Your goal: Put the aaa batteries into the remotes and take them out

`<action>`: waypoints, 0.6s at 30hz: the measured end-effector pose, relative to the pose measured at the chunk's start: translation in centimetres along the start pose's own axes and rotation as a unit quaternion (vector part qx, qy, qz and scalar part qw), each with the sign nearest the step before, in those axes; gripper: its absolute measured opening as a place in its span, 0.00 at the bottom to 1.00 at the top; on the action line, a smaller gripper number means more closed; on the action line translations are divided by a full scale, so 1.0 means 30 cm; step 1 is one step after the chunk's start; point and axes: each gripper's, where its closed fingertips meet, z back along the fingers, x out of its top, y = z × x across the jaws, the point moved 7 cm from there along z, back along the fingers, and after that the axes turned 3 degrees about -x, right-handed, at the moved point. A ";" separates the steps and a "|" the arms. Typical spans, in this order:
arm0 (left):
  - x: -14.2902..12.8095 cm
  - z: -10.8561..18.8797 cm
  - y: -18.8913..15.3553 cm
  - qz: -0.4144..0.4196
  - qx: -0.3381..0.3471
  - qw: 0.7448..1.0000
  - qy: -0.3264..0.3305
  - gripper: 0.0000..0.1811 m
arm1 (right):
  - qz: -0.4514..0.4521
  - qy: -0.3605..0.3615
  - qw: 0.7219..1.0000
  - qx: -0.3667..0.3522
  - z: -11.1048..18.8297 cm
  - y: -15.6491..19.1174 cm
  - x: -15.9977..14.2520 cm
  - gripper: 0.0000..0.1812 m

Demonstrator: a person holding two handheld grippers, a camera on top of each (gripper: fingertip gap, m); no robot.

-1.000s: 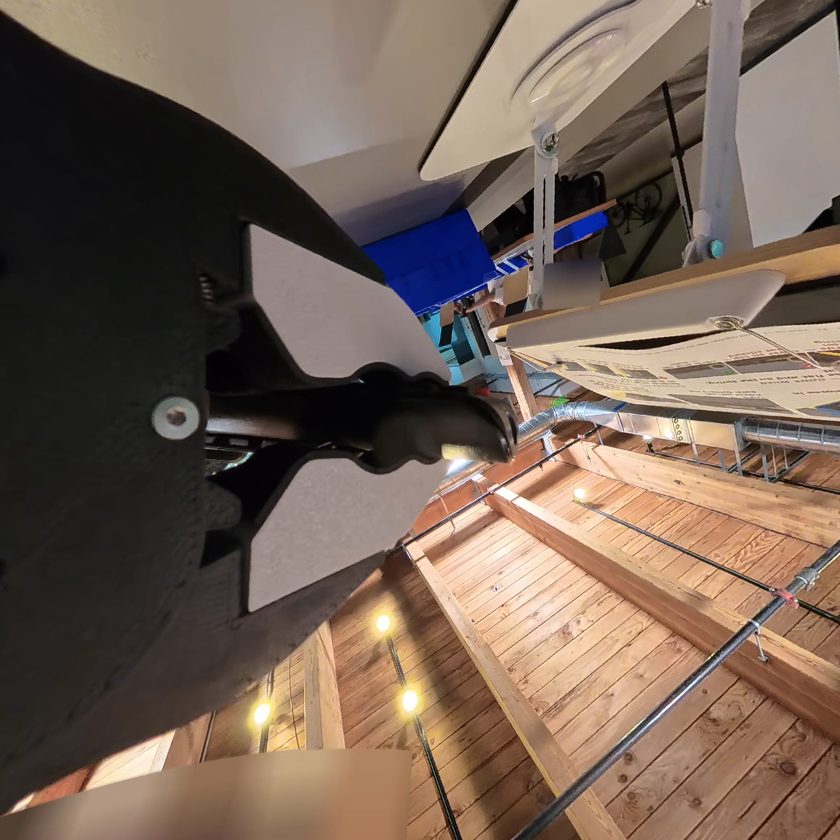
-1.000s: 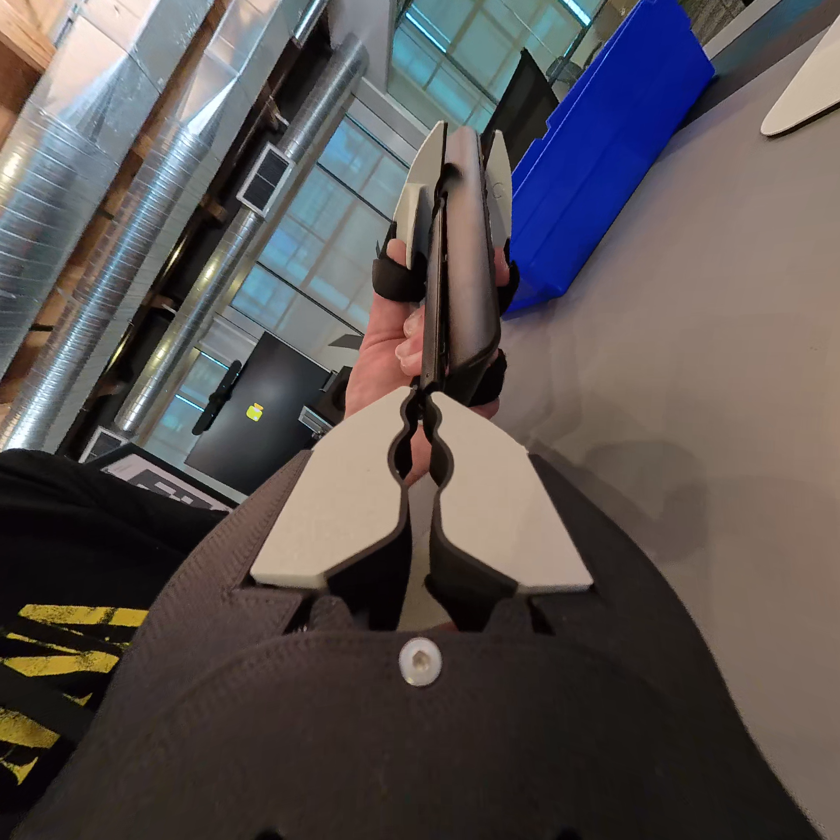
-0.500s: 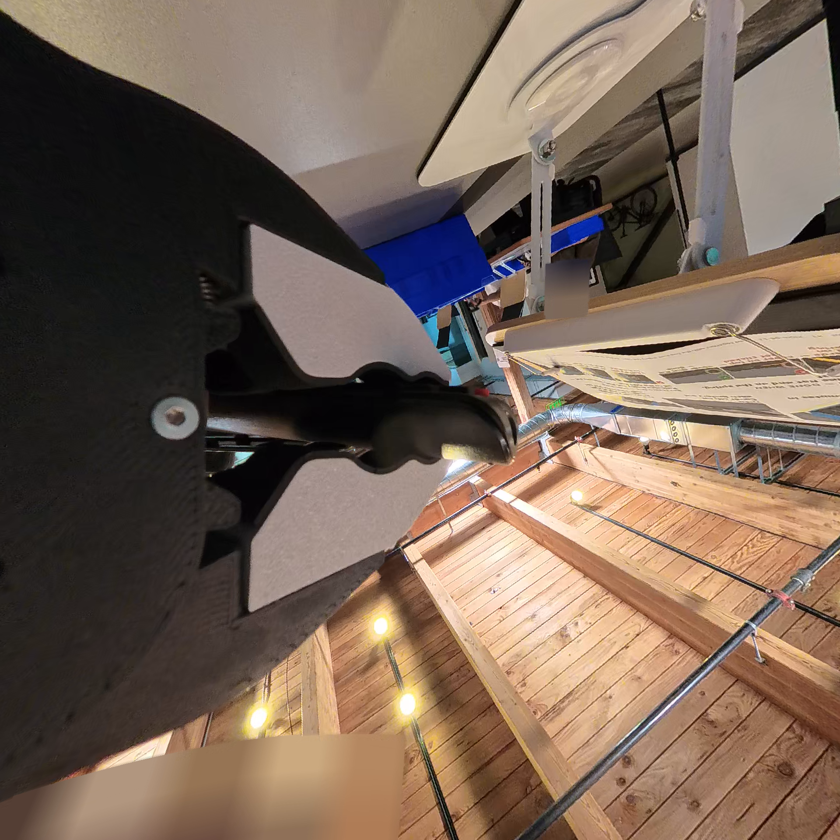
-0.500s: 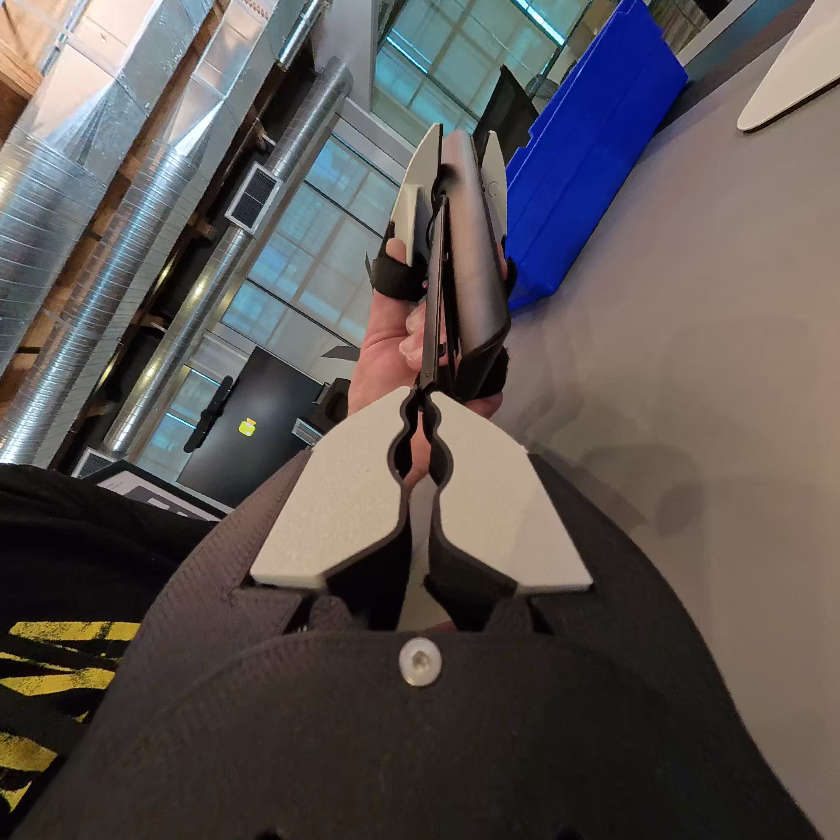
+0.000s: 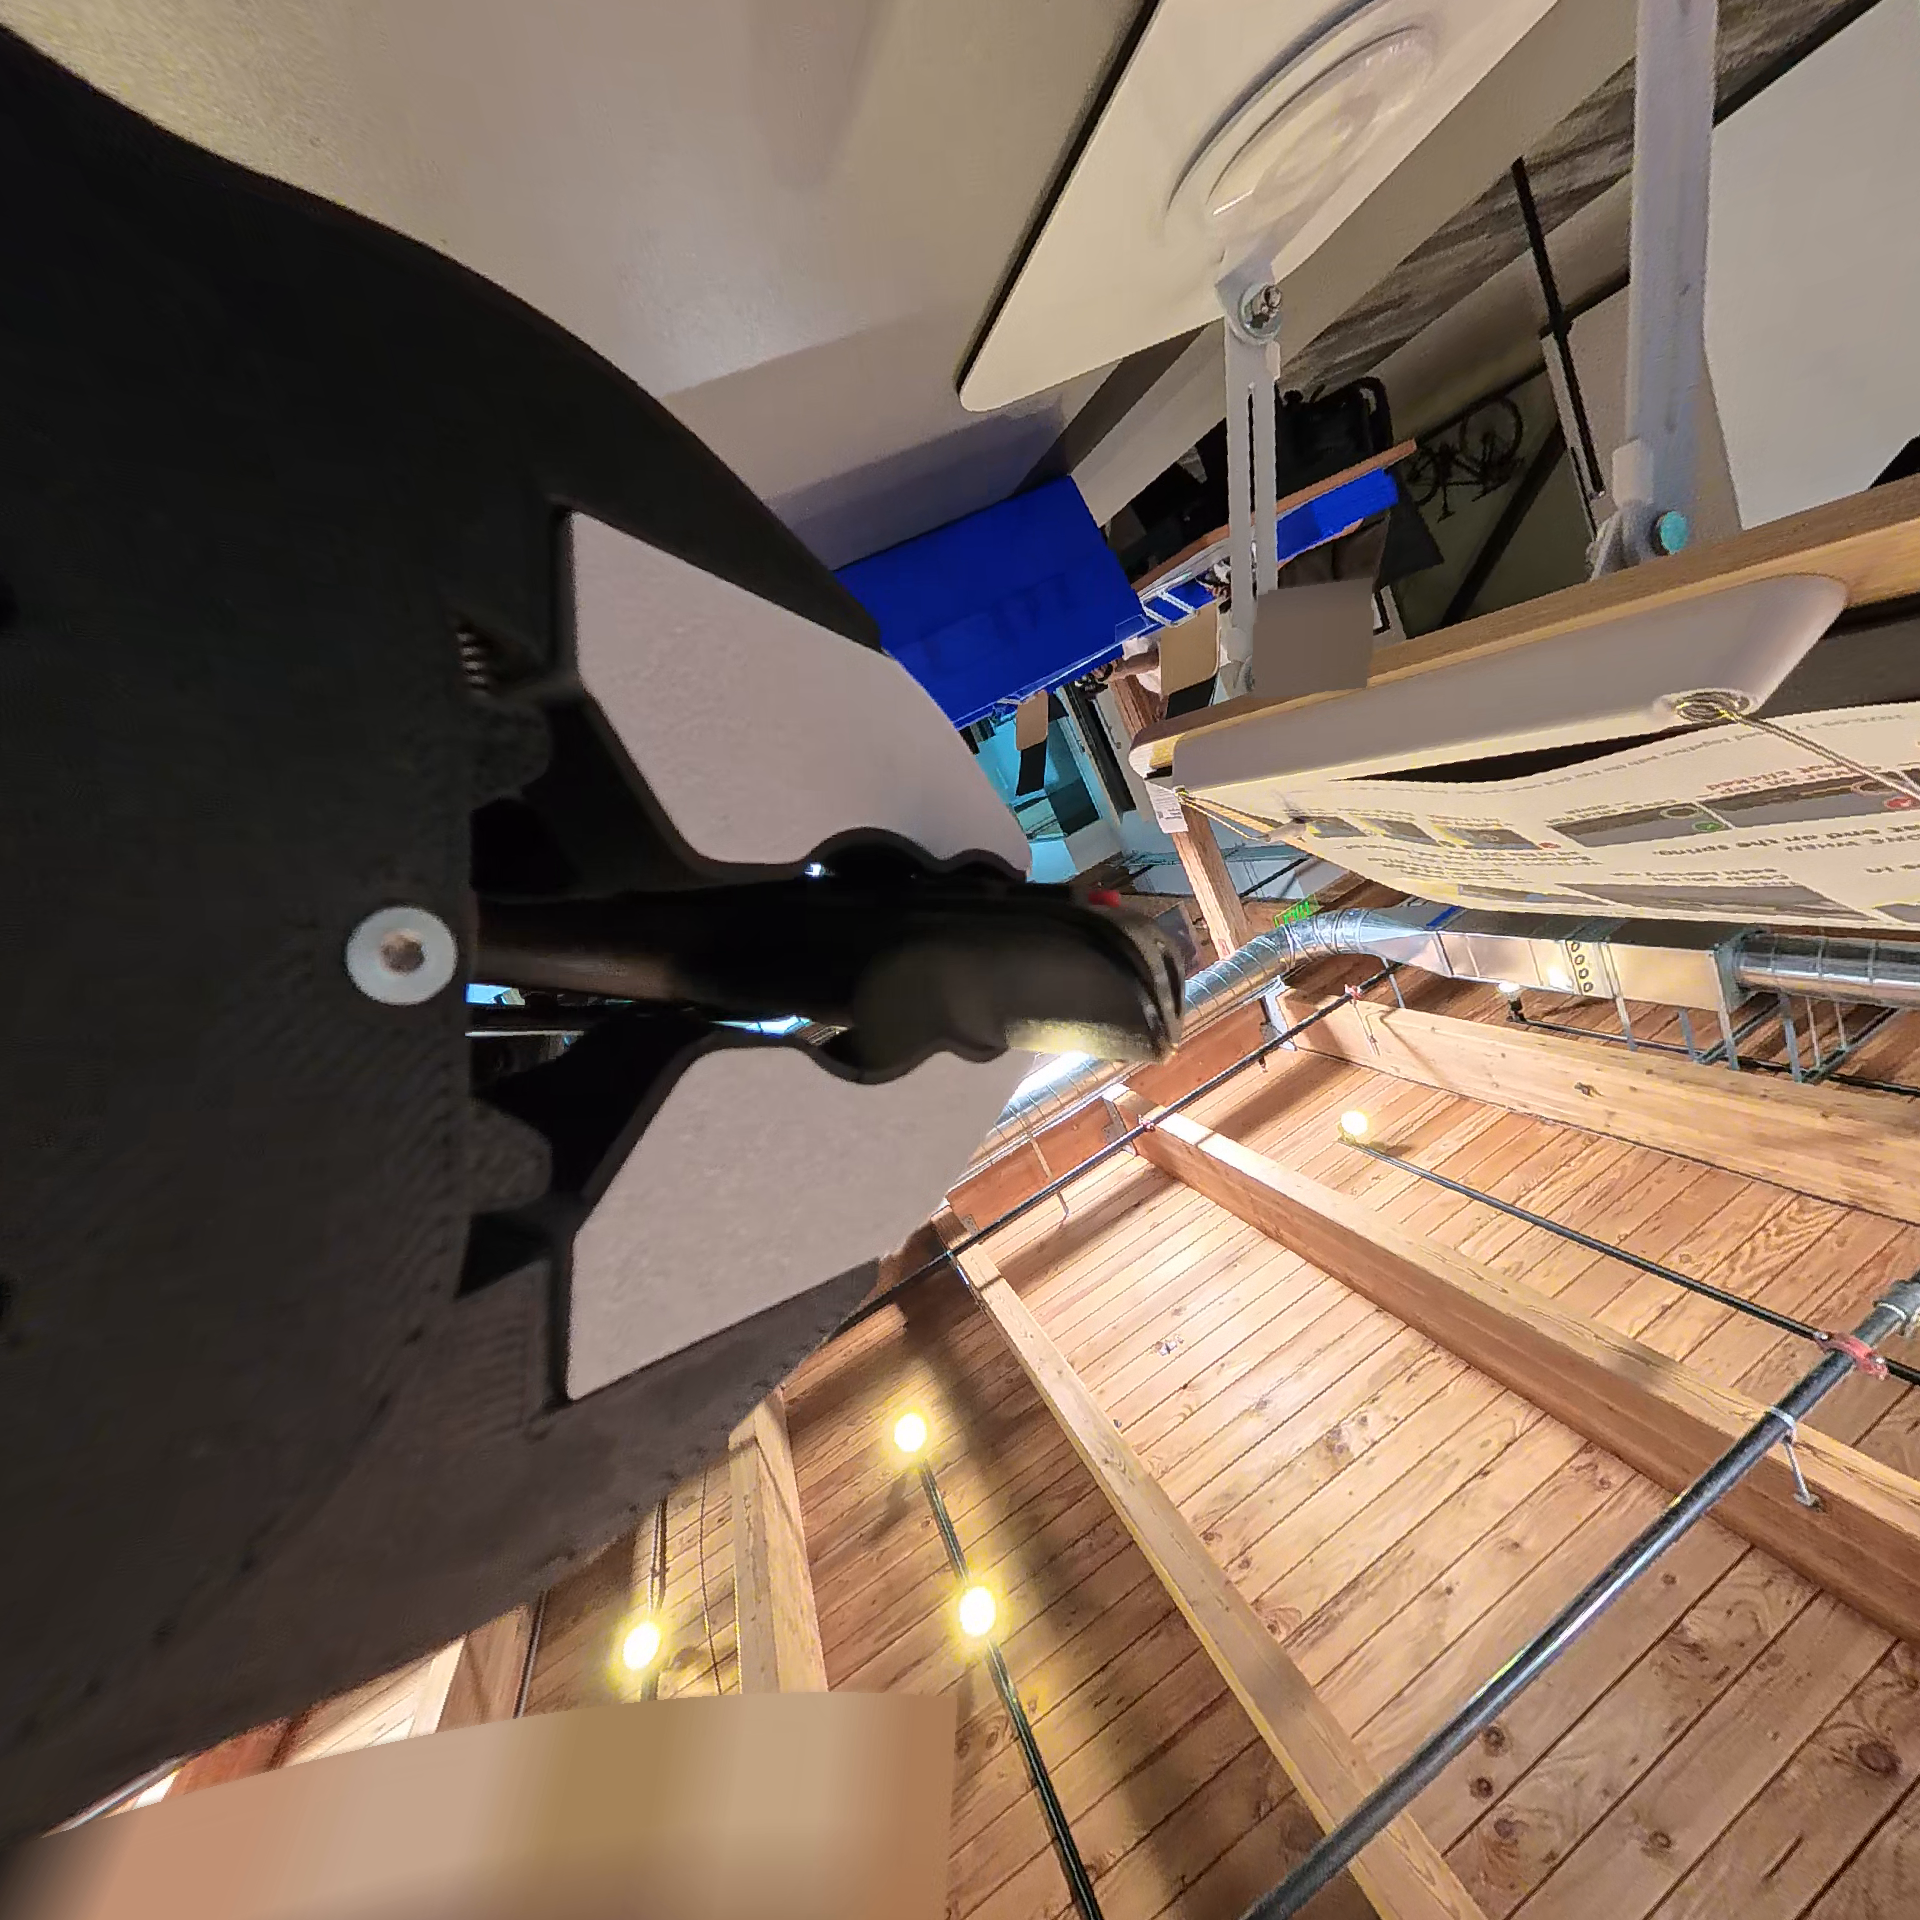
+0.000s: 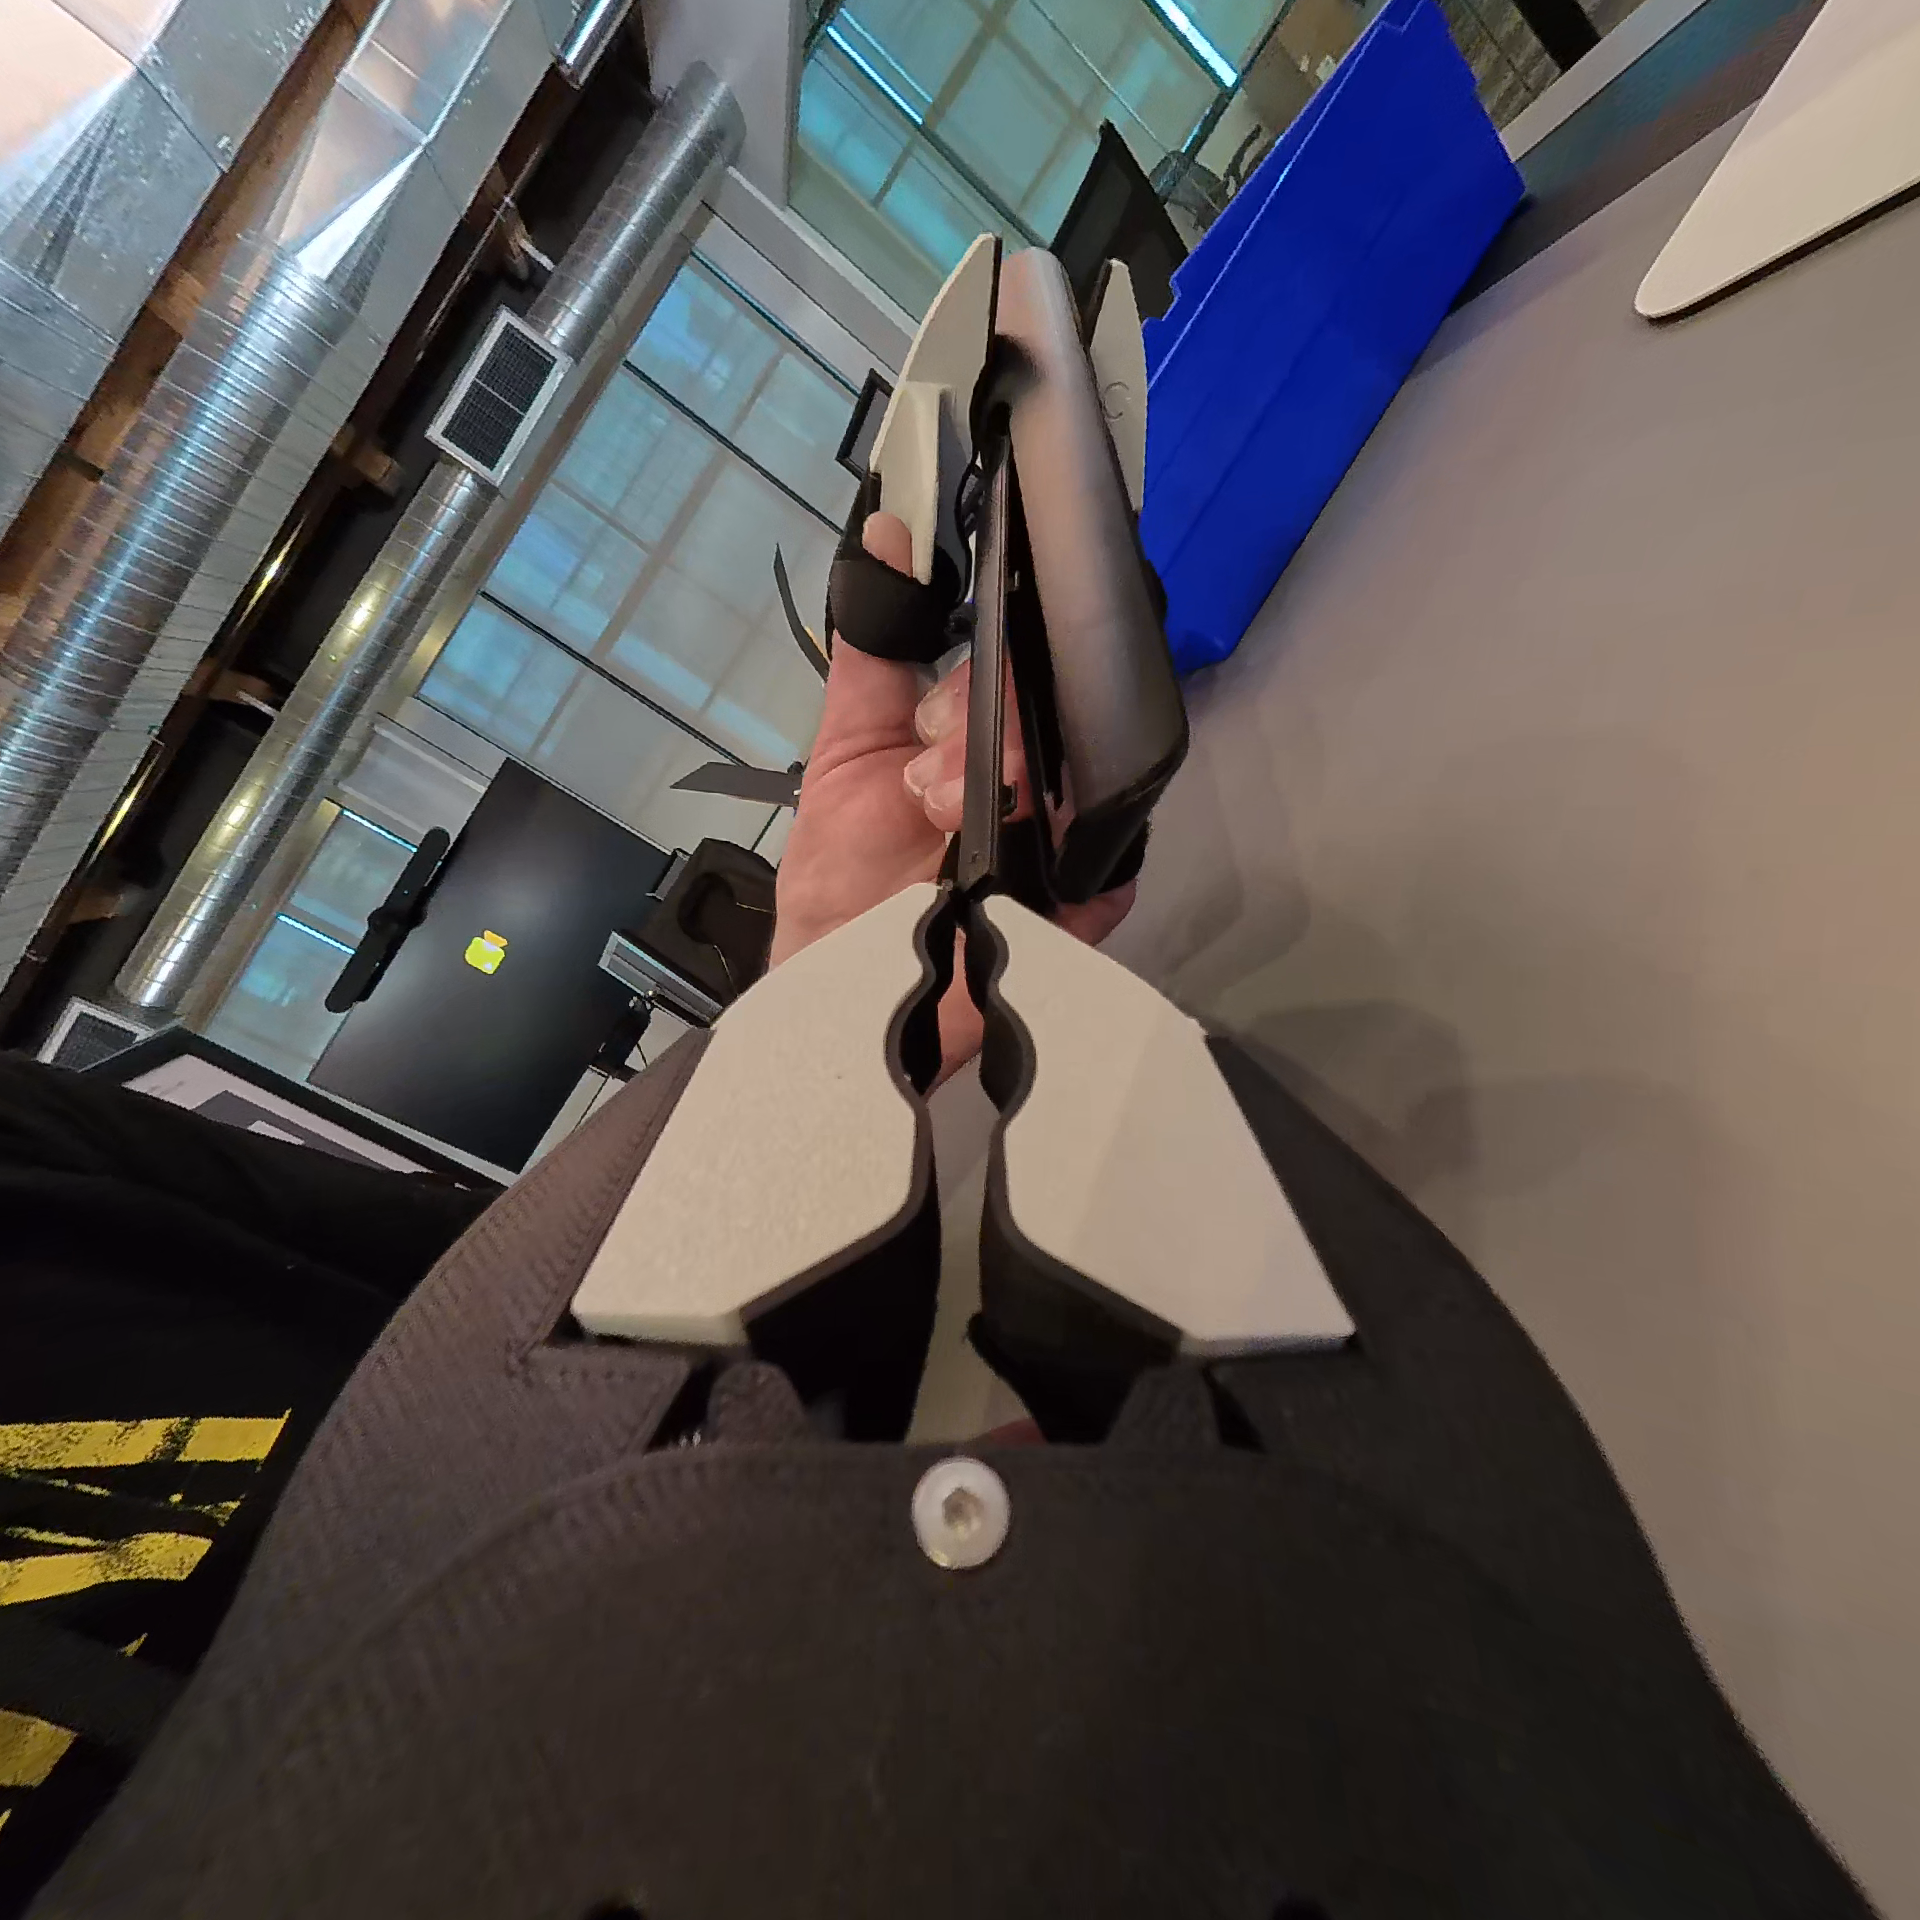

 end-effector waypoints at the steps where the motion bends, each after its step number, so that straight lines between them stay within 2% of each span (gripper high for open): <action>1: -0.002 -0.001 0.000 0.000 0.000 1.000 0.001 0.14 | 0.000 0.002 1.000 -0.002 0.000 -0.002 -0.001 0.01; 18: -0.012 -0.005 -0.005 -0.008 0.000 1.000 0.007 0.14 | -0.021 -0.013 1.000 -0.013 -0.014 -0.033 0.004 0.01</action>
